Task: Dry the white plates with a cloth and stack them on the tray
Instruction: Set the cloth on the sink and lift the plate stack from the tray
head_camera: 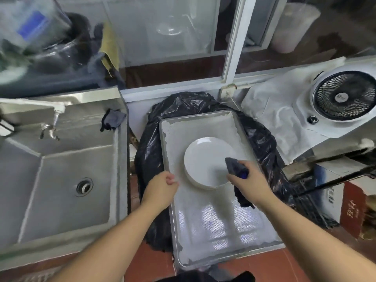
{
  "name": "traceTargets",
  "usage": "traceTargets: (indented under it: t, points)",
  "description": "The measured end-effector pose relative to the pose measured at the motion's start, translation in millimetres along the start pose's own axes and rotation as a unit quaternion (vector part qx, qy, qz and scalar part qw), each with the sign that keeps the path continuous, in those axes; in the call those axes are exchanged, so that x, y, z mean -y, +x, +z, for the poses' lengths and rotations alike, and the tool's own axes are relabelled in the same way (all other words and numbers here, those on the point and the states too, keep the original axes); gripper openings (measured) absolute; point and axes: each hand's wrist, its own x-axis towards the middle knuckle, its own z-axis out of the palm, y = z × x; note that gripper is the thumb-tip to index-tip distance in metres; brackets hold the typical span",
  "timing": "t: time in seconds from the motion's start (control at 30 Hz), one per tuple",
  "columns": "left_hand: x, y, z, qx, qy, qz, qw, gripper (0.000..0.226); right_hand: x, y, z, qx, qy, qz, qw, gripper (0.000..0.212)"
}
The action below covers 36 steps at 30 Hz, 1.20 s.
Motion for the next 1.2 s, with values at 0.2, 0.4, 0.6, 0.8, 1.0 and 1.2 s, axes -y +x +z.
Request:
traceTargets:
  t: [0.2, 0.4, 0.6, 0.8, 1.0, 1.2]
  points:
    - [27, -53, -19, -0.056, 0.116, 0.015, 0.992, 0.02, 26, -16, 33, 0.157, -0.004, -0.024, 0.987, 0.038]
    - [71, -97, -37, -0.091, 0.196, -0.037, 0.976, 0.028, 43, -30, 86, 0.262, -0.129, -0.119, 0.949, 0.032]
    - [113, -122, -61, -0.086, 0.246, -0.087, 0.962, 0.033, 67, -45, 153, 0.34, -0.296, -0.25, 0.857, 0.05]
    - [177, -136, -82, -0.084, 0.25, -0.127, 0.956, 0.042, 77, -52, 246, 0.391, -0.391, -0.31, 0.773, 0.069]
    - [231, -135, -100, -0.078, 0.215, -0.149, 0.962, 0.042, 68, -64, 333, 0.39, -0.462, -0.343, 0.719, 0.07]
    - [265, -132, -114, -0.046, 0.2, -0.159, 0.966, 0.041, 50, -65, 392, 0.39, -0.494, -0.337, 0.7, 0.072]
